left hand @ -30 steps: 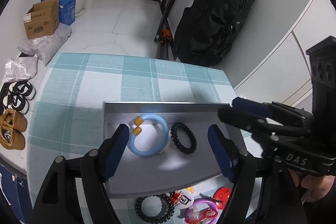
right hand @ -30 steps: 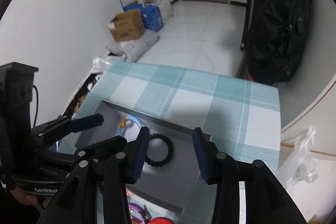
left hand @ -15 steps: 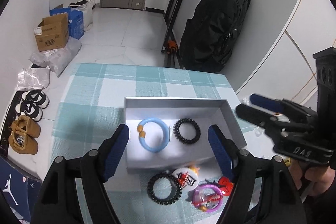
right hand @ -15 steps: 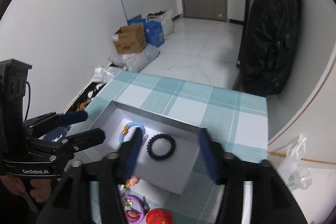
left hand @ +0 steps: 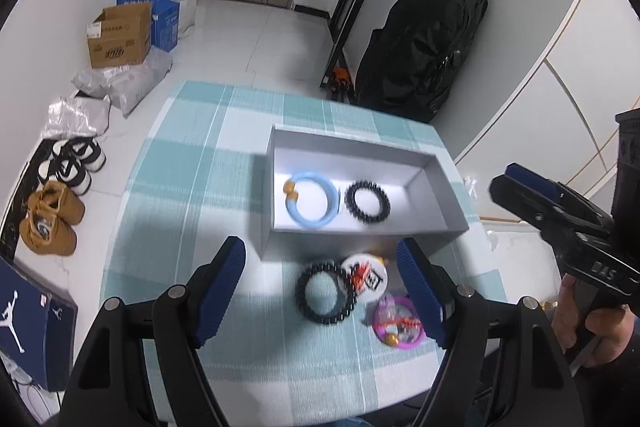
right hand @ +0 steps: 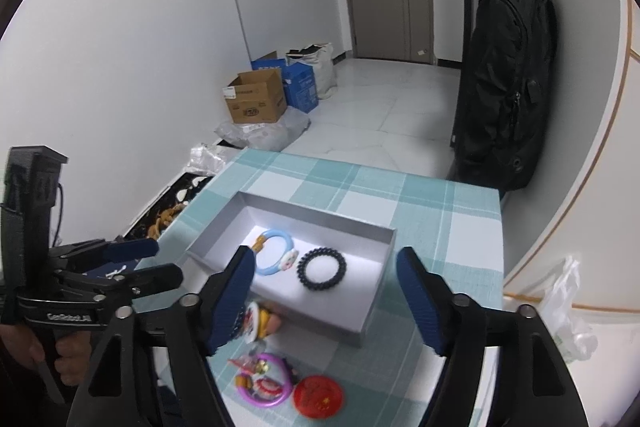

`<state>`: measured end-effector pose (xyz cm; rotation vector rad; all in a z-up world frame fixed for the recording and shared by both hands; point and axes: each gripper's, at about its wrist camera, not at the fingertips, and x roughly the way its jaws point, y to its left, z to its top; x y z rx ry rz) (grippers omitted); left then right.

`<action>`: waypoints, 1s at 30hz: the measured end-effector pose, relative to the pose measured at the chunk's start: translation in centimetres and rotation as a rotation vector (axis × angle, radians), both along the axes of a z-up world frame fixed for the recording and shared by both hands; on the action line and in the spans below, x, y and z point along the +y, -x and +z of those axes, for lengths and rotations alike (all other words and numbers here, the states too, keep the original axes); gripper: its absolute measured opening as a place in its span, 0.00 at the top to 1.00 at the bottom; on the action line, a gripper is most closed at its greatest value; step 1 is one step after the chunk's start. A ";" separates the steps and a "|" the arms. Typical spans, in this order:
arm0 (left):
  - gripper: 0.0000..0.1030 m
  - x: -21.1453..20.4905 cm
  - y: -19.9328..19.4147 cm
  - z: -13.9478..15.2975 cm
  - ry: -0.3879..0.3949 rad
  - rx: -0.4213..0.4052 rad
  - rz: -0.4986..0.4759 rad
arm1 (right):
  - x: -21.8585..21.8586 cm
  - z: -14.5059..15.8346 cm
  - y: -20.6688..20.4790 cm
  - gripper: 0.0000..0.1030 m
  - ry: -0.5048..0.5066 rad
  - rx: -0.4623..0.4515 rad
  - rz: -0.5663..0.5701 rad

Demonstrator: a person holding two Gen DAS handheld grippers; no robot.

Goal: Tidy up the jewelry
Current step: 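Open the left tool to release the blue ring and withdraw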

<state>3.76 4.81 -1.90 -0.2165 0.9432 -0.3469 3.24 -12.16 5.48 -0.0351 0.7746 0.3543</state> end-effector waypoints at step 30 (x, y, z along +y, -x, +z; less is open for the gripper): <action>0.48 -3.1 -0.9 -5.4 -0.214 0.155 -0.134 | -1.1 -1.7 2.6 0.18 -0.037 0.097 -0.048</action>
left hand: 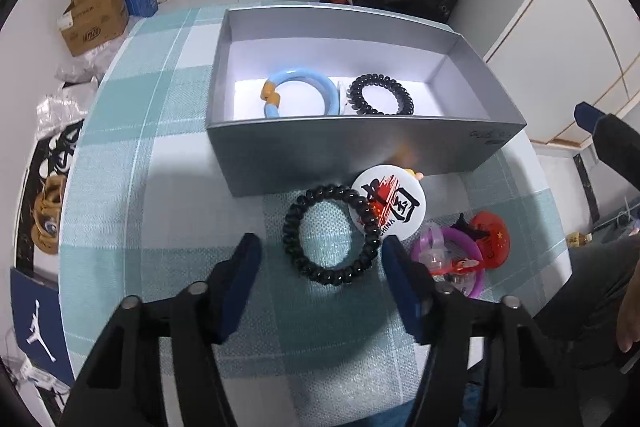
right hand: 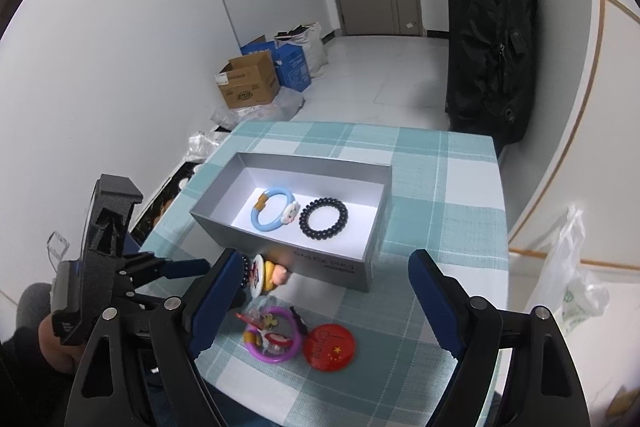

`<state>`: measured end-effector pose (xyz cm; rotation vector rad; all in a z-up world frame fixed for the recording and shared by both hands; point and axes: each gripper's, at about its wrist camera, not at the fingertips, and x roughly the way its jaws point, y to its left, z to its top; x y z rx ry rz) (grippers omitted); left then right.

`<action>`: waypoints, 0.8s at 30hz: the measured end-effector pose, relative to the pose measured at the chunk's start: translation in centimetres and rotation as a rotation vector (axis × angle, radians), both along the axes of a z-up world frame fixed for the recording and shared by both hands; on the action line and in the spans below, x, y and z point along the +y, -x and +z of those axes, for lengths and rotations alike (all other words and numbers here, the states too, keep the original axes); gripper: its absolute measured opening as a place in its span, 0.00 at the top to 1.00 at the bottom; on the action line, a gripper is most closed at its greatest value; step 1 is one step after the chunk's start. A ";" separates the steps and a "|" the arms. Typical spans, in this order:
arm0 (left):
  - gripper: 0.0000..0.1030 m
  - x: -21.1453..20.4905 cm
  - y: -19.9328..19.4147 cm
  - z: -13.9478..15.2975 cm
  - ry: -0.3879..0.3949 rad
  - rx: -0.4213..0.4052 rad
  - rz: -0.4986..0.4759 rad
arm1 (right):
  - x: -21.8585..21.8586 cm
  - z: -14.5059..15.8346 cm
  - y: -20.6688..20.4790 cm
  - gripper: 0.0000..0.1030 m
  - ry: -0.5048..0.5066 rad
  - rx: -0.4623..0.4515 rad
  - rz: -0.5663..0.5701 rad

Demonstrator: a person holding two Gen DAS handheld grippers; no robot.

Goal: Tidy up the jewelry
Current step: 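Open the left tool to release the blue ring and withdraw, then grasp the black coiled bracelet on the cloth with the left tool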

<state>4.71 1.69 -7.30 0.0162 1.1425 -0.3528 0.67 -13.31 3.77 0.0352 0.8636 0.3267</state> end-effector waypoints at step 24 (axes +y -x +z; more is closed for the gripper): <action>0.77 -0.8 0.8 0.8 -0.023 -0.004 -0.053 | 2.1 -2.2 -0.5 0.21 -0.097 0.136 0.095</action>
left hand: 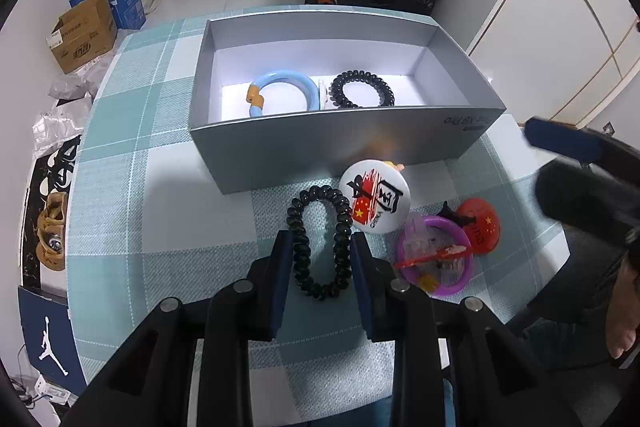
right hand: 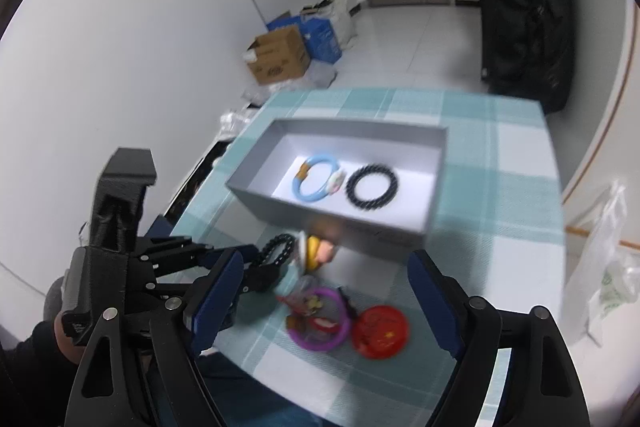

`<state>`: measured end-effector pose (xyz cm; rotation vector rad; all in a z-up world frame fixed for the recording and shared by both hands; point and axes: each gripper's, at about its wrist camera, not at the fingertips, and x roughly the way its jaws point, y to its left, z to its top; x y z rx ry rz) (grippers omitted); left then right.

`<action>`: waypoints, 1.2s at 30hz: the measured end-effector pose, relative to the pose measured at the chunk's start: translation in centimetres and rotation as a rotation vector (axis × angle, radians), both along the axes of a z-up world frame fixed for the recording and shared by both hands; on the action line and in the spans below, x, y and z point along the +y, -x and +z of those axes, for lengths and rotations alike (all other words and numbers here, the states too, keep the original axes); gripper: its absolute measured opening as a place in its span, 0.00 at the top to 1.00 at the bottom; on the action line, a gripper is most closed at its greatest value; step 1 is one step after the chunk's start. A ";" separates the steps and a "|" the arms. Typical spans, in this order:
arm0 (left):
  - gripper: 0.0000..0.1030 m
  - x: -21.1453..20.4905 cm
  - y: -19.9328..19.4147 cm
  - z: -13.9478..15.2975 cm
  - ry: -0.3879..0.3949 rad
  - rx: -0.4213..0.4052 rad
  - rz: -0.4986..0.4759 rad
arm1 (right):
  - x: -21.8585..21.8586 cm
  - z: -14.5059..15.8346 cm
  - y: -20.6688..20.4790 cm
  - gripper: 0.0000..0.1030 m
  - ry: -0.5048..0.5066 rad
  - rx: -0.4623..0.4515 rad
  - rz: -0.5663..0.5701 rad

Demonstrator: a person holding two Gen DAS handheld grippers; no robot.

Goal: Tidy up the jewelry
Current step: 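Grasp the black coiled bracelet on the cloth with the left tool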

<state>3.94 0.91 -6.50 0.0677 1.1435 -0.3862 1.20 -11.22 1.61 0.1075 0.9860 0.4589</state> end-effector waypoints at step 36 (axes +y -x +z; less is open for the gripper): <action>0.68 3.3 0.0 1.3 0.083 0.020 0.085 | 5.2 -3.3 -1.6 0.97 0.114 0.074 0.098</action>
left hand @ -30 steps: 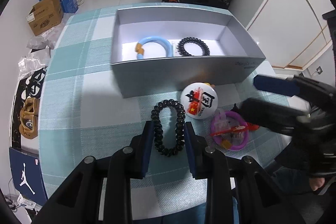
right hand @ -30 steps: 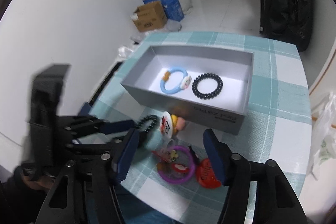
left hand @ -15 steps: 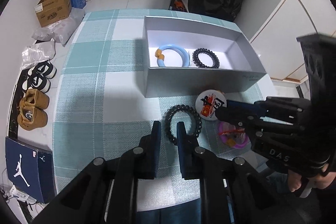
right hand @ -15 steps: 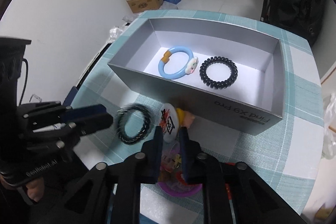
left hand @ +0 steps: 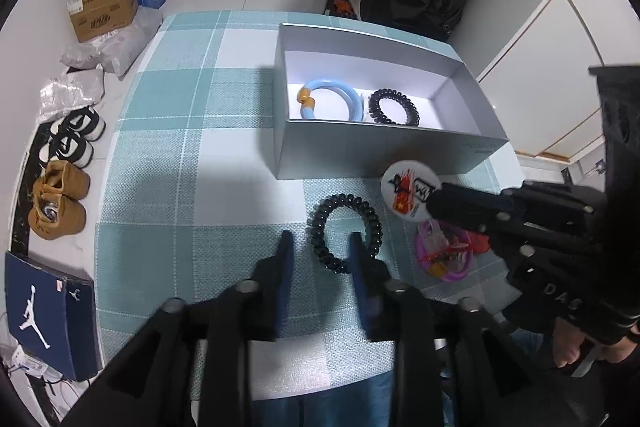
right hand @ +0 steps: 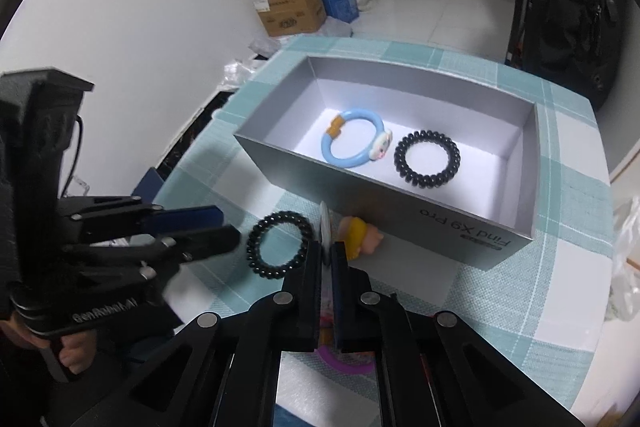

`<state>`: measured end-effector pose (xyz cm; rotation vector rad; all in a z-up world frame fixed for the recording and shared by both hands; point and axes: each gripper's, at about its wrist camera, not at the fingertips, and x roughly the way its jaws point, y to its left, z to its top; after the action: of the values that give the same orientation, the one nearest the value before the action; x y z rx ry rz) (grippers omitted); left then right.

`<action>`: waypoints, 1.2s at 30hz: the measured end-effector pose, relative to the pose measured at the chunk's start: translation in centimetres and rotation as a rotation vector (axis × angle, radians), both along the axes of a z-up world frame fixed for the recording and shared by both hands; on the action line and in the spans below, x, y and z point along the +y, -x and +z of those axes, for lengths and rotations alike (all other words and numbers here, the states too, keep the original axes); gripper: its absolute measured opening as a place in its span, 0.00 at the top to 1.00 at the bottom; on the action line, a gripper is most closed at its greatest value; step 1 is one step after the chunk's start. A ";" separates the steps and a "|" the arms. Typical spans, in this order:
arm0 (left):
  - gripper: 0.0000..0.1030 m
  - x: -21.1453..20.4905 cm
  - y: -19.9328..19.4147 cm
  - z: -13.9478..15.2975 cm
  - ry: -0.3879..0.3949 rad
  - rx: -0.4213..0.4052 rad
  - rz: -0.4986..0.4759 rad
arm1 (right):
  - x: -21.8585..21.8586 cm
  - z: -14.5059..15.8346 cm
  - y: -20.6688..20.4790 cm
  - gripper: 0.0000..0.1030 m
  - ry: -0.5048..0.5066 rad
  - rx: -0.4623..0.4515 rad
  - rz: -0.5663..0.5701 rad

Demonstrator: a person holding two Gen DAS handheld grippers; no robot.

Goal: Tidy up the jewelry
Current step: 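Grasp the black coiled bracelet on the cloth with the left tool, then lower the black bracelet into the grey box and open the left tool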

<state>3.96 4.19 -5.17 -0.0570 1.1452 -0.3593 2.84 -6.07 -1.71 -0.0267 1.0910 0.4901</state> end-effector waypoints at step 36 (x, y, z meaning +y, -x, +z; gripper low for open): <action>0.69 -2.2 -0.7 -1.0 -0.063 -0.032 -0.053 | -5.3 6.5 0.8 0.96 -0.218 -0.132 -0.085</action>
<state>4.70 1.95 -6.17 0.0341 1.1272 -0.3699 2.05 -11.38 4.82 0.1759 0.9016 0.5215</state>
